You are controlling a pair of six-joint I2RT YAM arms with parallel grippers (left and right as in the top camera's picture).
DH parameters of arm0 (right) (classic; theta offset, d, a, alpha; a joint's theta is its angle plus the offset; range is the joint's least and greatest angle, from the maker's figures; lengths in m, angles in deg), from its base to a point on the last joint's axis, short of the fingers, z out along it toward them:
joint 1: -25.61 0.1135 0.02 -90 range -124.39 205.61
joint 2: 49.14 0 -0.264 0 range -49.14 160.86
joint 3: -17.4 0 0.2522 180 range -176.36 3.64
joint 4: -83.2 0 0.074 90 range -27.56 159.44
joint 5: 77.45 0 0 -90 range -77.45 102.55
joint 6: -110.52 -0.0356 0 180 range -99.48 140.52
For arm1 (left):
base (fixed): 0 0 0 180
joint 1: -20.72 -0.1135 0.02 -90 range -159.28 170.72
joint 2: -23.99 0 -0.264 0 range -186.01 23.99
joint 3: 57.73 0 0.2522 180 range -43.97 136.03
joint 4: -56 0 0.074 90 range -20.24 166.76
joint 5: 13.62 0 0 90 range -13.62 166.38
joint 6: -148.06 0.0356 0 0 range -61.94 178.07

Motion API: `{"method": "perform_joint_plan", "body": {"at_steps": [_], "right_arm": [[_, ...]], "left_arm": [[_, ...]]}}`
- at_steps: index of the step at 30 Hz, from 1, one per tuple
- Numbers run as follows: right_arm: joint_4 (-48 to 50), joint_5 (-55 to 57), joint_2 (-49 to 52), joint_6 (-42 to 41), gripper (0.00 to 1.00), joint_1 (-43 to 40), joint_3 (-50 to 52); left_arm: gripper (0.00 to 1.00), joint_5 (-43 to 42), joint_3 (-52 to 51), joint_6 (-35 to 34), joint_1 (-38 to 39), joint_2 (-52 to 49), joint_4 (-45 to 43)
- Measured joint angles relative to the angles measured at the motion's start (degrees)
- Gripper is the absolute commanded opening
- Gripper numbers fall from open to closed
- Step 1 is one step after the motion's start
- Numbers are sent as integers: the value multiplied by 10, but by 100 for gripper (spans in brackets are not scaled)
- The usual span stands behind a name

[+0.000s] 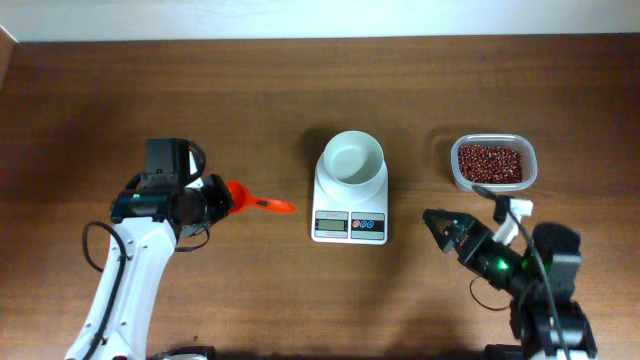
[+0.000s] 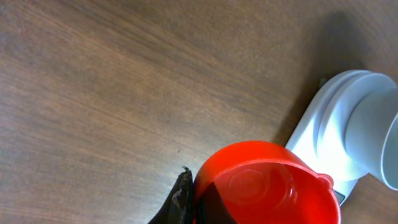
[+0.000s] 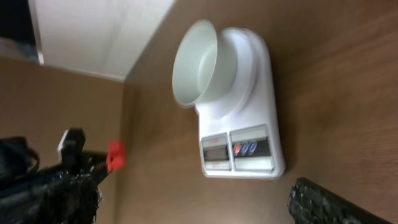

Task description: Scoop and weigh 50g on scale

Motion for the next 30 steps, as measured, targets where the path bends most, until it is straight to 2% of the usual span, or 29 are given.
{"method": "perform_joint_plan", "body": {"at_steps": [4,9,13,18,22,30], "right_arm": [[2,-91,129,1,99,0,-26],[4,-139,189,7,99,0,-26],[5,-179,196,56,99,0,-26],[5,-189,196,73,100,8,-26],[18,-188,196,75,100,79,-26],[27,-171,196,75,99,104,-26]], "left_arm": [[0,0,0,0,0,0,-2],[0,0,0,0,0,0,-1],[0,0,0,-30,0,0,8],[0,1,0,-58,0,0,56],[0,12,0,-112,0,0,95],[0,15,0,-122,0,22,130]]}}
